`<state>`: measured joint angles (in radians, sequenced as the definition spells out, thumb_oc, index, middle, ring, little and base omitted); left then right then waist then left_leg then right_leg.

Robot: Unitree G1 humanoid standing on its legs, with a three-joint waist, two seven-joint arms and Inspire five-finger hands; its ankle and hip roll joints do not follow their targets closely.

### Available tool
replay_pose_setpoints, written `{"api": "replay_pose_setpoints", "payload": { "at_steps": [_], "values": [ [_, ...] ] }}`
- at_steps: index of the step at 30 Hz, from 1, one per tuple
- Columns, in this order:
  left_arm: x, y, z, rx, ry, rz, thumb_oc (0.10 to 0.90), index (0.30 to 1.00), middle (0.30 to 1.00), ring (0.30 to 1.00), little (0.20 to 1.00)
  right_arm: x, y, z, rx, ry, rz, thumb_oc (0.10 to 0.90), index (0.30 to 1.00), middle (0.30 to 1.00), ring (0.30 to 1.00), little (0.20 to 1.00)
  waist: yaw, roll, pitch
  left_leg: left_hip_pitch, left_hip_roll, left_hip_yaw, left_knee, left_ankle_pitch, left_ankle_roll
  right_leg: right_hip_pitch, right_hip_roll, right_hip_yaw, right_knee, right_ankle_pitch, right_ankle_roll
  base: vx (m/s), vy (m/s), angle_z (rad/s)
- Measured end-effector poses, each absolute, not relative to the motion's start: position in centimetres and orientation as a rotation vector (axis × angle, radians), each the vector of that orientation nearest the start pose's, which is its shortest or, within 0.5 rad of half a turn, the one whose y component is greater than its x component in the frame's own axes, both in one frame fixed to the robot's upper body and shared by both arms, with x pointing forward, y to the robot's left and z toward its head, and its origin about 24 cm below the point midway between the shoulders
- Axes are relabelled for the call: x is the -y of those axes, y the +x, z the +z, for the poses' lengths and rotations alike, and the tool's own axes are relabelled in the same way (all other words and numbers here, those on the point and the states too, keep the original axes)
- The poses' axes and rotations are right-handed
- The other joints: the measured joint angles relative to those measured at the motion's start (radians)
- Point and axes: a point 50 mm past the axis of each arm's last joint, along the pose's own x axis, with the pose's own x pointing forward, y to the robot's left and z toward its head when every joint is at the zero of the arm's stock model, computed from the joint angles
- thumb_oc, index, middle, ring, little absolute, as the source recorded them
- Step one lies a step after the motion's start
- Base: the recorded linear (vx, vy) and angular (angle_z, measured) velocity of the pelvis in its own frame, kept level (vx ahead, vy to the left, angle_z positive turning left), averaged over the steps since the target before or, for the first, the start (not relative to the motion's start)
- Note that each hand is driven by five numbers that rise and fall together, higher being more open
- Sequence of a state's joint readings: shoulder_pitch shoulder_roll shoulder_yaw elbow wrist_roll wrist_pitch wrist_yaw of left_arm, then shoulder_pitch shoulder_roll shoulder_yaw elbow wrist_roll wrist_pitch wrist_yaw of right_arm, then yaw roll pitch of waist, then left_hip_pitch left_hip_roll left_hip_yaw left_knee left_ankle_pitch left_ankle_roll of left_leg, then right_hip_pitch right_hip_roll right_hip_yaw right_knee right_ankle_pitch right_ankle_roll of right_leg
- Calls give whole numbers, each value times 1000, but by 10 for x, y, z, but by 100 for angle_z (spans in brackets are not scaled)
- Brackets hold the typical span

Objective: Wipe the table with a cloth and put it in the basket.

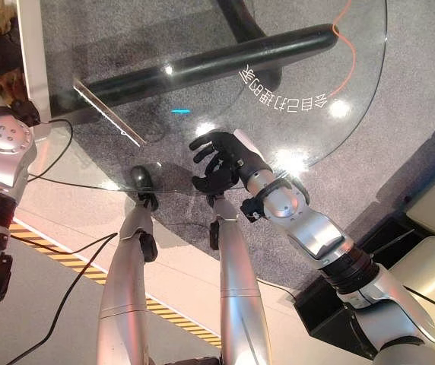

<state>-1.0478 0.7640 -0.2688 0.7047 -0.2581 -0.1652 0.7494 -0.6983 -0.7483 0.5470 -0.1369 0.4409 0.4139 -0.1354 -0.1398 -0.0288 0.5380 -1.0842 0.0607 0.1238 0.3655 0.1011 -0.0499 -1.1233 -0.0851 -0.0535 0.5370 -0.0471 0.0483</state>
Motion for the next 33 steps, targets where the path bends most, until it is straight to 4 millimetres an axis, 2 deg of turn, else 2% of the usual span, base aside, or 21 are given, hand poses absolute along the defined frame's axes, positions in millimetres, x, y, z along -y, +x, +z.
{"api": "replay_pose_setpoints", "payload": {
  "at_steps": [8, 15, 21, 25, 33],
  "values": [
    [-276, 360, 290, 687, 393, 775, 800, 900, 900, 900, 900, 130, 321, 181, 119, -541, 365, 800, 900, 900, 900, 900, 3, -1, 1, 5, -1, -8, -1, 4, -7, 7, -2, -11, 4, -4, -3, 18, -9, 2],
    [-274, 355, 261, 660, 504, 740, 800, 900, 900, 900, 900, 134, 318, 167, 81, -526, 344, 800, 900, 900, 900, 900, 29, -2, 2, 48, -4, -9, -10, 11, -4, 38, -5, -12, 19, -9, -8, -12, -13, 1],
    [-292, 343, 223, 548, 523, 751, 800, 900, 900, 900, 900, 141, 309, 143, 7, -527, 342, 800, 900, 900, 900, 900, 53, -2, 2, 127, -8, -12, -31, 14, -7, 107, -10, -17, 23, -20, -13, -13, -35, 4],
    [-303, 336, 217, 507, 494, 737, 800, 900, 900, 900, 900, 152, 303, 130, -37, -517, 315, 800, 900, 900, 900, 900, 81, -2, 2, 164, -11, -23, -35, 13, -12, 143, -13, -25, 33, -29, -15, -24, -105, 7],
    [-327, 317, 189, 406, 526, 742, 800, 900, 900, 900, 900, 163, 293, 111, -94, -532, 281, 800, 900, 900, 900, 900, 82, -2, 3, 267, -17, -23, -70, 16, -15, 241, -19, -28, 15, -39, -11, -29, -77, 2]
  ]
}}
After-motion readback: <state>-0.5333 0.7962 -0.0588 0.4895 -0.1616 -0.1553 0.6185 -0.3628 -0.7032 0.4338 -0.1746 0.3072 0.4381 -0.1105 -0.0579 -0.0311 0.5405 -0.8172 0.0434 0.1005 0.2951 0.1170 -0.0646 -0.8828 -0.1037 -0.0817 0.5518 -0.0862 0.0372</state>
